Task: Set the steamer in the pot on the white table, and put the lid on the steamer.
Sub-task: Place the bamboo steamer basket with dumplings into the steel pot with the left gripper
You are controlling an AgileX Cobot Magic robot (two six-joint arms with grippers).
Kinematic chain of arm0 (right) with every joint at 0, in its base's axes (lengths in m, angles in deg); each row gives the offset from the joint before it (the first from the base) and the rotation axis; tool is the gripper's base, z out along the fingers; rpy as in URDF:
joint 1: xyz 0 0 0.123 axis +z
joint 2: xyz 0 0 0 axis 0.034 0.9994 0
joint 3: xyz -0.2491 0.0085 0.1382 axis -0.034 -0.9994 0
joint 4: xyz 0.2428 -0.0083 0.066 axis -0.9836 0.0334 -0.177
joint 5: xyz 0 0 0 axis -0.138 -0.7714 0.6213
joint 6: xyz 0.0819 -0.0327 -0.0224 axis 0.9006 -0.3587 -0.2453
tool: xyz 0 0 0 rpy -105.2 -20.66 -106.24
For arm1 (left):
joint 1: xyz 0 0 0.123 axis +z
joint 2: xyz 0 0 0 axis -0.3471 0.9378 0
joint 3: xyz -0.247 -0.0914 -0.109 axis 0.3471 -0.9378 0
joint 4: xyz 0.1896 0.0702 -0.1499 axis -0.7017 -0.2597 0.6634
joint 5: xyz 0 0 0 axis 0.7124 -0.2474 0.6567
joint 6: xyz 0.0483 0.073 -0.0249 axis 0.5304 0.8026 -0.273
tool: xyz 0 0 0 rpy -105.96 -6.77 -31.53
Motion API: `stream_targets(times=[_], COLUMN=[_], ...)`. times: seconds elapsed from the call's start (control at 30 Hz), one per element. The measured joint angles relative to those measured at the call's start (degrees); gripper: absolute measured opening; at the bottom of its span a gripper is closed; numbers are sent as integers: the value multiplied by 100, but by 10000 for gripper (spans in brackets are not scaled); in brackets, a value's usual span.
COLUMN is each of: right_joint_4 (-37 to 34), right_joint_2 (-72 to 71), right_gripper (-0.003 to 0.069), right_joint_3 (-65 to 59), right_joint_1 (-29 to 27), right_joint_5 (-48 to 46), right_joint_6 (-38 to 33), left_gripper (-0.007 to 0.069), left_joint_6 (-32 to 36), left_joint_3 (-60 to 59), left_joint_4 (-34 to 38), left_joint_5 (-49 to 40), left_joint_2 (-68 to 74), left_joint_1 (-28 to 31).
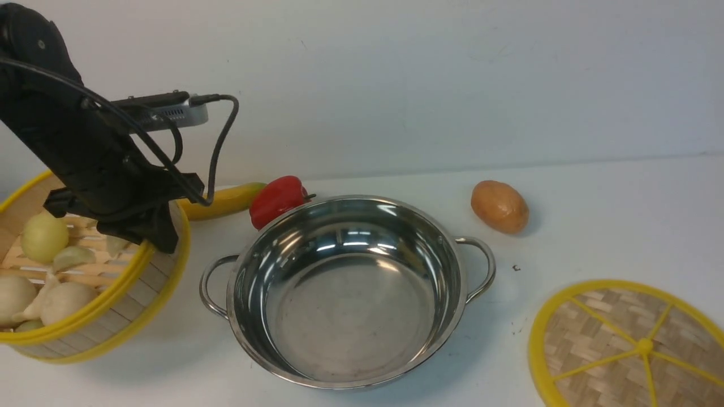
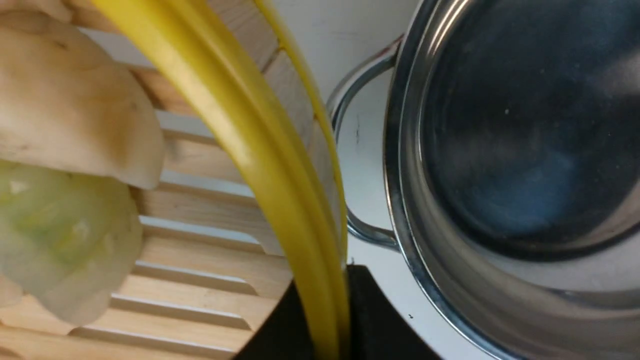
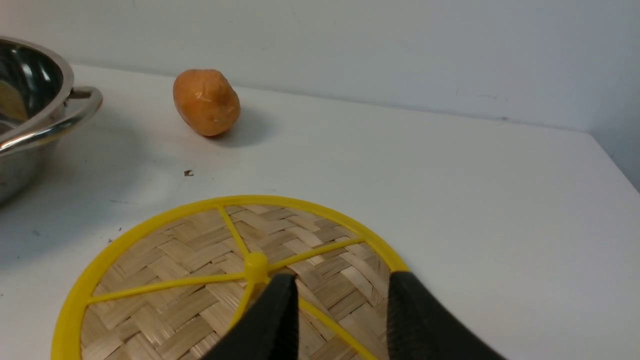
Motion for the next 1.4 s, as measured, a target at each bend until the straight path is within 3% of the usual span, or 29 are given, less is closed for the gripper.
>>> stream_targets(times=[0.43,0.63,0.97,1.4], right_joint_4=[0,0,0,0], right_joint_2=[0,0,0,0], right_gripper=[241,241,241,241], right_joint_3=[0,0,0,0], right_joint_1=[0,0,0,0], right_joint_5=[0,0,0,0], right_joint_6=[0,0,0,0], left_gripper=[27,29,30,30], left_joint_6=[456,738,901,929], left_joint_3=[153,153,153,443], left_joint_4=[-331,167,310,-78], left_joint_5=[-119,-141,-206,-165], left_joint_2=[-911,-1189,-728,163], left_joint_1=[-69,-145,-1529,-2596])
